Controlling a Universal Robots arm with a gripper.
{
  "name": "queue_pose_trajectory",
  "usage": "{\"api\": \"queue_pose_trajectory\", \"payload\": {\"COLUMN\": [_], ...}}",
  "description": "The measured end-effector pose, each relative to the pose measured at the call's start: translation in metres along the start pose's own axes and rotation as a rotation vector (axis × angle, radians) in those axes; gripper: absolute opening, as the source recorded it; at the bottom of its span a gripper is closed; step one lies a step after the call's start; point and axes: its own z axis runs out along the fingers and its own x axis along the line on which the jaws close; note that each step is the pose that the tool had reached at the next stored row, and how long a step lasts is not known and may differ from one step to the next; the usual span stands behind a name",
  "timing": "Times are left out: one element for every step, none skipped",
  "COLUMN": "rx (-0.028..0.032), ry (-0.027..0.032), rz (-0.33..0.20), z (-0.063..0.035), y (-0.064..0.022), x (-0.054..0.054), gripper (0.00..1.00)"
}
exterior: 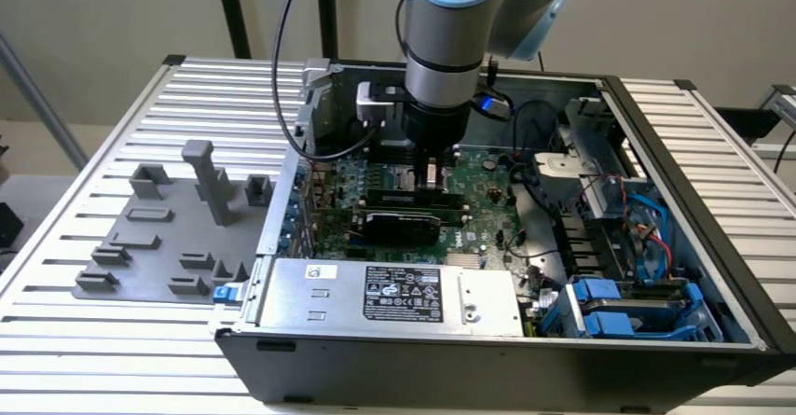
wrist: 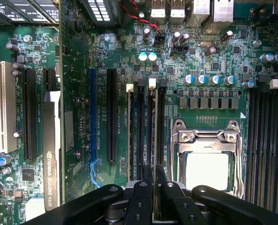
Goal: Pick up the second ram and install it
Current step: 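Insert the second ram into the second slot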
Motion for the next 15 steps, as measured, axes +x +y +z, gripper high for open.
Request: {"api": "queue_pose_trajectory", "payload": {"rx": [0.0001, 0.0003, 0.0004, 0.0004, 0.0003, 0.0003, 0.0003, 0.0004, 0.0004, 0.0005, 0.0004, 0.0004, 0.0004, 0.0004, 0.0004], "ry": [-0.0001, -0.0003, -0.0003, -0.0003, -0.0001, -0.0001, -0.0001, -0.0001, -0.0001, 0.0001, 0.0003, 0.0005, 0.0006, 0.0008, 0.0009], "rz": [0.000, 0.000, 0.000, 0.000, 0.000, 0.000, 0.000, 0.000, 0.000, 0.000, 0.000, -0.001, -0.002, -0.002, -0.003], "z": [0.0003, 0.0007, 0.0011, 0.0013, 0.0014, 0.0014, 0.0015, 0.0015, 0.0016, 0.0016, 0.0016, 0.0016, 0.0016, 0.0016, 0.0016], "y": [0.0000, 0.0000, 0.0000, 0.0000, 0.0000, 0.0000, 0.0000, 0.0000, 0.0000, 0.0000, 0.0000, 0.0000, 0.0000, 0.0000, 0.0000], "x": [0.0000, -0.0001, 0.0000, 0.0000, 0.0000, 0.0000, 0.0000, -0.0001, 0.0000, 0.0000, 0.0000, 0.0000, 0.0000, 0.0000, 0.0000], "gripper": [0.14, 0.14, 0.14, 0.14, 0.14, 0.14, 0.14, 0.14, 0.14, 0.14, 0.14, 0.14, 0.14, 0.14, 0.14]}}
